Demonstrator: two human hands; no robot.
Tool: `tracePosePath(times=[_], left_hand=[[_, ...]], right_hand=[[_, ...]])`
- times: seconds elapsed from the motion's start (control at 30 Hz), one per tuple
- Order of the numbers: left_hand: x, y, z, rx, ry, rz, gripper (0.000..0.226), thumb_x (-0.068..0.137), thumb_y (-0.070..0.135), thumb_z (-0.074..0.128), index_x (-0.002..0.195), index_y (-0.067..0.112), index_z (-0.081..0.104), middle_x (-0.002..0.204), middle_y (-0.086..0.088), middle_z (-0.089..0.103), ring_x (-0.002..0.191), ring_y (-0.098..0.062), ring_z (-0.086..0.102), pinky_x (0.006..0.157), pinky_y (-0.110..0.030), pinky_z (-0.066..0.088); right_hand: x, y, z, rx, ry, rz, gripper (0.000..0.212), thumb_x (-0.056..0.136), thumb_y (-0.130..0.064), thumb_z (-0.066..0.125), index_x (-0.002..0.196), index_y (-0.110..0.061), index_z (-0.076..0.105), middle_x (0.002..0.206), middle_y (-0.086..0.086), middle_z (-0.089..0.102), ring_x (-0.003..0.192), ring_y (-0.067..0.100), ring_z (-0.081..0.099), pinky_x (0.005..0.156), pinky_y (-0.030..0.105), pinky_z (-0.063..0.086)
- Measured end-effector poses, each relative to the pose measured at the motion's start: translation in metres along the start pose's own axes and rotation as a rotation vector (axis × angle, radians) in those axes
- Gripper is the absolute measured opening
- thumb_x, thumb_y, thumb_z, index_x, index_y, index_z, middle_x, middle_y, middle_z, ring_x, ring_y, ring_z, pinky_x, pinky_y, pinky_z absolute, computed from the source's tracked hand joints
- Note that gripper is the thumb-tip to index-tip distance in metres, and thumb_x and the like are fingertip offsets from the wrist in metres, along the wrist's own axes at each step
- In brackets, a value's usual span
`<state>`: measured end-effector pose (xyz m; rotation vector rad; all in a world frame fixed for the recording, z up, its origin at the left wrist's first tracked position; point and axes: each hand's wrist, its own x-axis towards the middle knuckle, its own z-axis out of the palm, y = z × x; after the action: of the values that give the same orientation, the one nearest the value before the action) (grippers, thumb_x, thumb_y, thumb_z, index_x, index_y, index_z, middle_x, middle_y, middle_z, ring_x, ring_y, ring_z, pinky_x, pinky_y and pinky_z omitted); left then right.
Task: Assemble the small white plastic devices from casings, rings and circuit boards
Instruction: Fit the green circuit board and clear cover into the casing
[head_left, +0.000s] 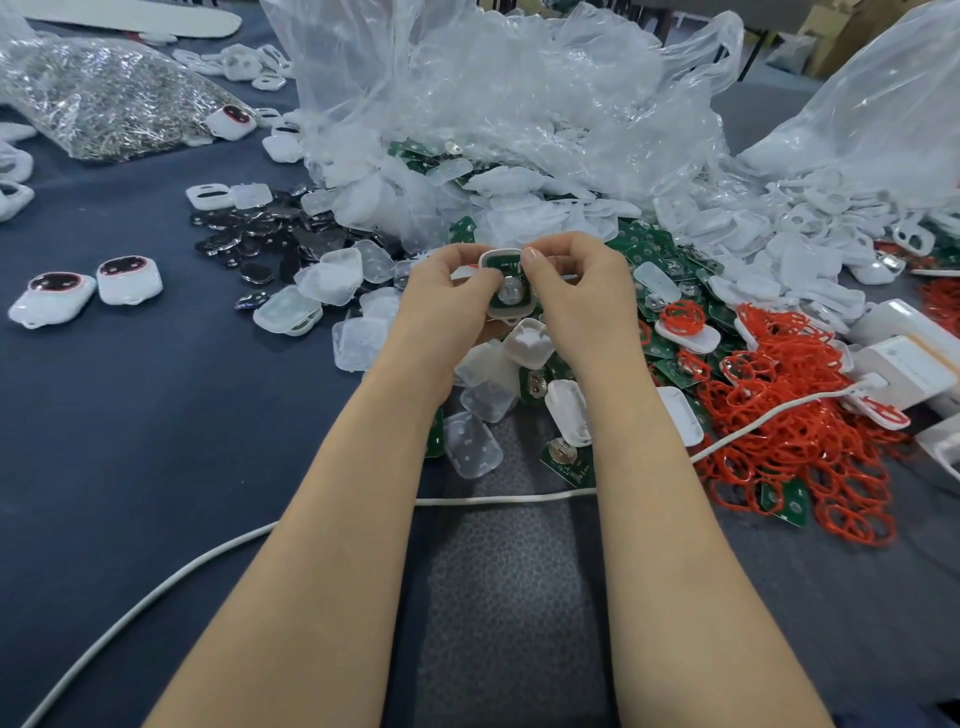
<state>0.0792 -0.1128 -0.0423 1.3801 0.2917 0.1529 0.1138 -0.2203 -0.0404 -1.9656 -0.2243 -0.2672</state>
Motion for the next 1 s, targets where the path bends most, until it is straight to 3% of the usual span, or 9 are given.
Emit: tracePosePath(times=[0.2,0.33,0.5,1.0], left_hand=[[0.0000,-0.0010,-0.0001,0.007,-0.007,0.001,0.015,0.094,0.006,0.050,0.100,0.015,0.061,0.090,-0.007,0.069,0.077,-0.016,0.069,0.073,-0.030,0.060],[0.0011,-0.0012,0.0006,-0.008,0.008,-0.003,0.019,0.094,0.004,0.049,0.107,0.012,0.061,0.094,-0.009,0.069,0.081,-0.017,0.070,0.073,-0.029,0.060],[0.0018,-0.0010,0.0010,0.009,0.007,0.014,0.017,0.090,0.004,0.057,0.103,0.013,0.060,0.093,-0.010,0.070,0.078,-0.018,0.070,0.080,-0.035,0.060],[-0.0020,-0.0023,0.0015,0.091,-0.038,0.091,0.025,0.088,0.002,0.062,0.110,0.013,0.056,0.087,-0.009,0.071,0.072,-0.012,0.067,0.089,-0.039,0.056]], right_hand=[[-0.0010,0.0004,0.0033,0.024,0.011,0.034,0.003,0.090,-0.017,0.061,0.088,-0.019,0.062,0.071,-0.009,0.054,0.071,0.010,0.054,0.073,0.028,0.048],[-0.0032,-0.0030,0.0010,-0.052,0.048,-0.064,0.009,0.092,-0.015,0.056,0.092,-0.024,0.059,0.080,-0.003,0.057,0.075,0.013,0.054,0.075,0.028,0.047],[-0.0054,-0.0063,0.0010,-0.221,0.031,-0.159,0.016,0.093,-0.015,0.054,0.101,-0.018,0.066,0.100,0.002,0.052,0.082,0.012,0.049,0.082,0.028,0.043],[-0.0066,-0.0068,0.0016,-0.234,0.025,-0.142,0.015,0.089,-0.011,0.056,0.102,-0.015,0.063,0.104,0.006,0.055,0.082,0.013,0.047,0.081,0.028,0.043]])
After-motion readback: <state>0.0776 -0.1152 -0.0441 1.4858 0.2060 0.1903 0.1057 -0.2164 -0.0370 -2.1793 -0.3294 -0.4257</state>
